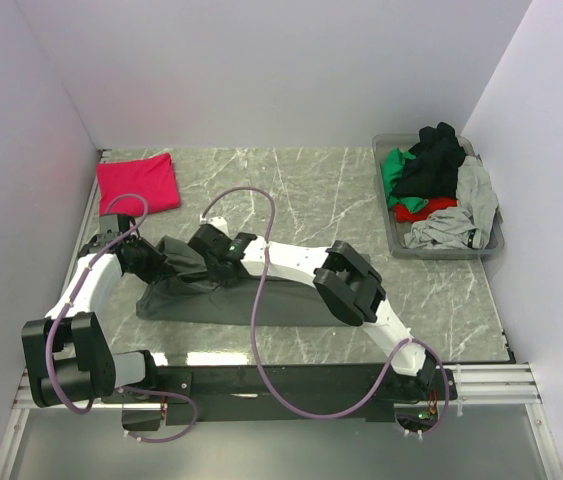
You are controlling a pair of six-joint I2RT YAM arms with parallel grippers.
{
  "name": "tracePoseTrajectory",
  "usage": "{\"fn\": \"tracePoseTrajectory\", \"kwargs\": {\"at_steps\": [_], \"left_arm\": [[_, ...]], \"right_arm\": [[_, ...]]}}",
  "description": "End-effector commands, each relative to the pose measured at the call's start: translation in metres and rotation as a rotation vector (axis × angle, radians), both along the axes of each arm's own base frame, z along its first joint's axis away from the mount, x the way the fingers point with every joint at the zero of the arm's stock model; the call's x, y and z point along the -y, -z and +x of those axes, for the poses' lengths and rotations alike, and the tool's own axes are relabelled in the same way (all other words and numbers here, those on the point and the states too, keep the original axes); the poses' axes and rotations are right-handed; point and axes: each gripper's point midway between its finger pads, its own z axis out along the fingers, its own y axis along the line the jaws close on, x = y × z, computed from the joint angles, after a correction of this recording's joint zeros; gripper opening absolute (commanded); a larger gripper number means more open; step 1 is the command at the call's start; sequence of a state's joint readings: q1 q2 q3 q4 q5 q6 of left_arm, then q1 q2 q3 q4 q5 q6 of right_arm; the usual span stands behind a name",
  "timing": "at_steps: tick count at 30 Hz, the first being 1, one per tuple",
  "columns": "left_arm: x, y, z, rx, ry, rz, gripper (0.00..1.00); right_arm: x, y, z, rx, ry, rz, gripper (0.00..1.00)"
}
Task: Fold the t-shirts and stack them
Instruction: Fold the tshirt
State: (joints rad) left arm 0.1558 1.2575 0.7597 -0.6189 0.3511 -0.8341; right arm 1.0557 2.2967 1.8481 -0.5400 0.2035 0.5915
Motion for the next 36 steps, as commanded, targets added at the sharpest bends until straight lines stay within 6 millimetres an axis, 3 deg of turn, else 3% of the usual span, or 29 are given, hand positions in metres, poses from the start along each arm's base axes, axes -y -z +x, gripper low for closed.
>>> {"fn": "tracePoseTrajectory", "kwargs": {"at_steps": [1,11,36], "left_arm": [[-0.002,-0.01,0.003,0.02,-0.009,0.004,0.0],[-0.011,0.003,-0.01,-0.029,-0.029,0.065,0.0],[-0.014,0.023,-0.065,-0.163,-0.1,0.105,0.0]], "right_arm": [[0.018,-0.031,0.012,0.049,0.043,0.017,0.0],[0.017,-0.053,0.006,0.012,-0.06,0.036,0.0],[0.039,-0.059,-0.02,-0.037,-0.121,0.007,0.0]]}}
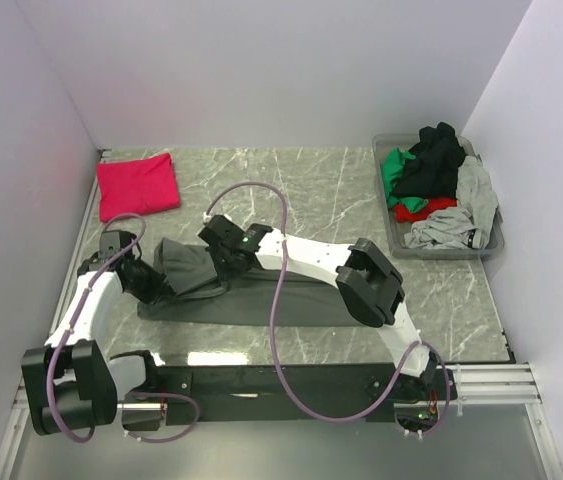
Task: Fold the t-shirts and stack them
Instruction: Fold the tshirt
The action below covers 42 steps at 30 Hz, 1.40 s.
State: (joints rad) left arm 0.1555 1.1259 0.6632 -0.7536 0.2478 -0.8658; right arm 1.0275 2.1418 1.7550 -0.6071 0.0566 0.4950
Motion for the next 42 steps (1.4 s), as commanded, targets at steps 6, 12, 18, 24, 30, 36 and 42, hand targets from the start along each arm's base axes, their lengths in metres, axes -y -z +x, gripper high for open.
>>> {"fn": "tracePoseTrajectory", "kwargs": {"at_steps": [6,12,18,24,30,36,42], "left_arm": [[-0.005,0.012,-0.025,-0.062,-0.057,0.035,0.0],[0.0,0.02,-0.034,-0.076,-0.076,0.007,0.01],[0.005,0.024,-0.039,-0.083,-0.079,-0.021,0.2],[0.004,0.001,-0.026,-0.021,-0.08,-0.02,0.52],[-0.025,-0.055,0.026,0.132,-0.079,0.124,0.61],[-0.042,-0.062,0.079,0.191,-0.045,0.188,0.63],[-0.063,-0.047,0.112,0.16,-0.009,0.278,0.63]], "right_arm": [[0.022,-0.015,-0.003,0.023,0.005,-0.024,0.0],[0.031,-0.014,-0.005,0.037,0.006,-0.049,0.0],[0.037,-0.01,-0.006,0.045,0.006,-0.075,0.01],[0.039,-0.014,-0.004,0.058,-0.01,-0.092,0.31],[0.044,-0.05,-0.001,0.112,-0.018,-0.048,0.38],[0.069,-0.077,0.016,0.132,0.058,-0.017,0.39],[0.114,-0.071,0.038,0.097,0.19,-0.003,0.39]]}}
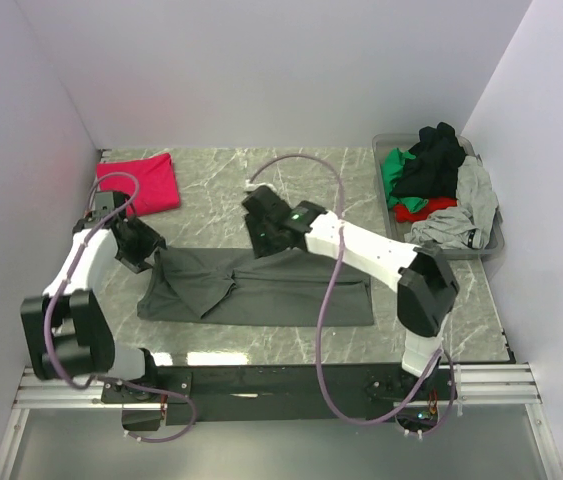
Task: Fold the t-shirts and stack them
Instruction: Fold the tshirt
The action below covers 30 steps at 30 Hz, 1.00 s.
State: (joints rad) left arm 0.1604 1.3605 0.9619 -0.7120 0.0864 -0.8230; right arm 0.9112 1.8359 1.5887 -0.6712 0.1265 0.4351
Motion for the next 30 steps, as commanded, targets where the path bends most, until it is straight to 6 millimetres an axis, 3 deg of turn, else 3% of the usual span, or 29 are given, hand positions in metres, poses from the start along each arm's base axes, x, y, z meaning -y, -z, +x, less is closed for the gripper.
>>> {"fn": "tracePoseTrajectory", "kwargs": {"at_steps": [1,5,9,14,19,22,30], "left_arm": [[-0.022,-0.011,0.032,0.067,0.027,0.109,0.62],[-0.029,-0.001,0.048,0.062,0.032,0.118,0.56],[-0.029,0.013,0.059,0.05,0.036,0.097,0.54],[-0.028,0.029,0.068,0.021,0.045,0.078,0.52],[-0.025,0.042,0.076,0.005,0.058,0.045,0.5],[-0.025,0.049,0.08,-0.005,0.061,0.042,0.45],[-0.028,0.067,0.074,-0.057,0.054,0.041,0.12]], "right_arm": [[0.041,0.007,0.019,-0.027,0.129,0.007,0.39],[0.075,0.02,0.033,-0.063,0.23,0.026,0.39],[0.103,0.047,0.037,-0.113,0.308,-0.002,0.39],[0.119,0.074,0.033,-0.17,0.36,-0.043,0.38],[0.125,0.086,0.032,-0.197,0.4,-0.06,0.38],[0.129,0.094,0.034,-0.214,0.421,-0.072,0.38],[0.143,0.116,0.034,-0.263,0.455,-0.124,0.38]]}}
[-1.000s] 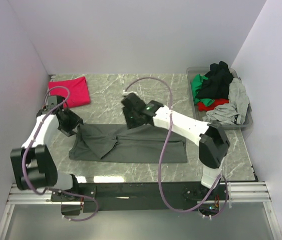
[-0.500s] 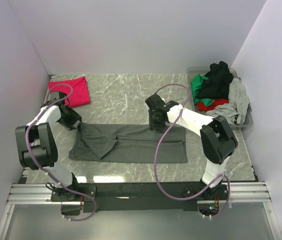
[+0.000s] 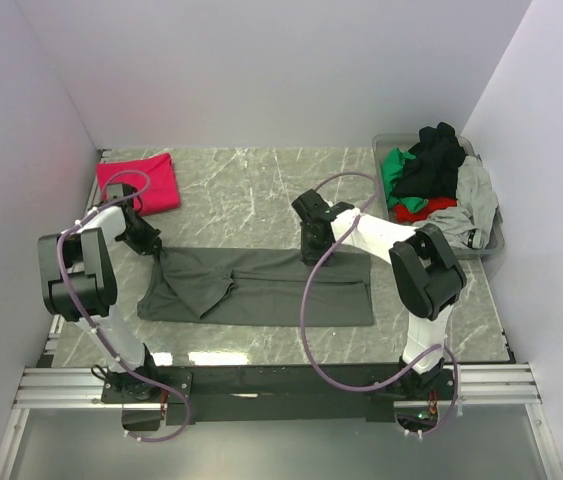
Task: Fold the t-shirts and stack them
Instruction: Fold the tshirt
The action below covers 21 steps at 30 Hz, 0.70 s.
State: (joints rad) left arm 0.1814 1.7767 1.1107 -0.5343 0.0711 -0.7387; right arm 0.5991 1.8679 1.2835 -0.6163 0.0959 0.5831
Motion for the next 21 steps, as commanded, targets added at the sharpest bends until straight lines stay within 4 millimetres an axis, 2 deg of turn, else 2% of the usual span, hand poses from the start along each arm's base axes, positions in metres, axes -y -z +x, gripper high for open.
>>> {"fn": "tracePoseTrajectory", "kwargs": {"at_steps": [1,6,12,21], "left_arm": [[-0.005,-0.004,0.008,0.028,0.0,0.007,0.08],[-0.015,-0.003,-0.001,0.014,-0.015,0.029,0.04],[-0.026,-0.003,-0.009,0.004,-0.023,0.05,0.04],[-0.038,-0.008,-0.014,-0.007,-0.017,0.095,0.18]], "right_arm": [[0.009,0.008,0.002,-0.011,0.031,-0.021,0.38],[0.02,0.02,-0.003,-0.047,0.063,-0.056,0.38],[0.03,0.034,-0.007,-0.087,0.09,-0.076,0.38],[0.035,0.046,-0.013,-0.121,0.099,-0.099,0.37]]}}
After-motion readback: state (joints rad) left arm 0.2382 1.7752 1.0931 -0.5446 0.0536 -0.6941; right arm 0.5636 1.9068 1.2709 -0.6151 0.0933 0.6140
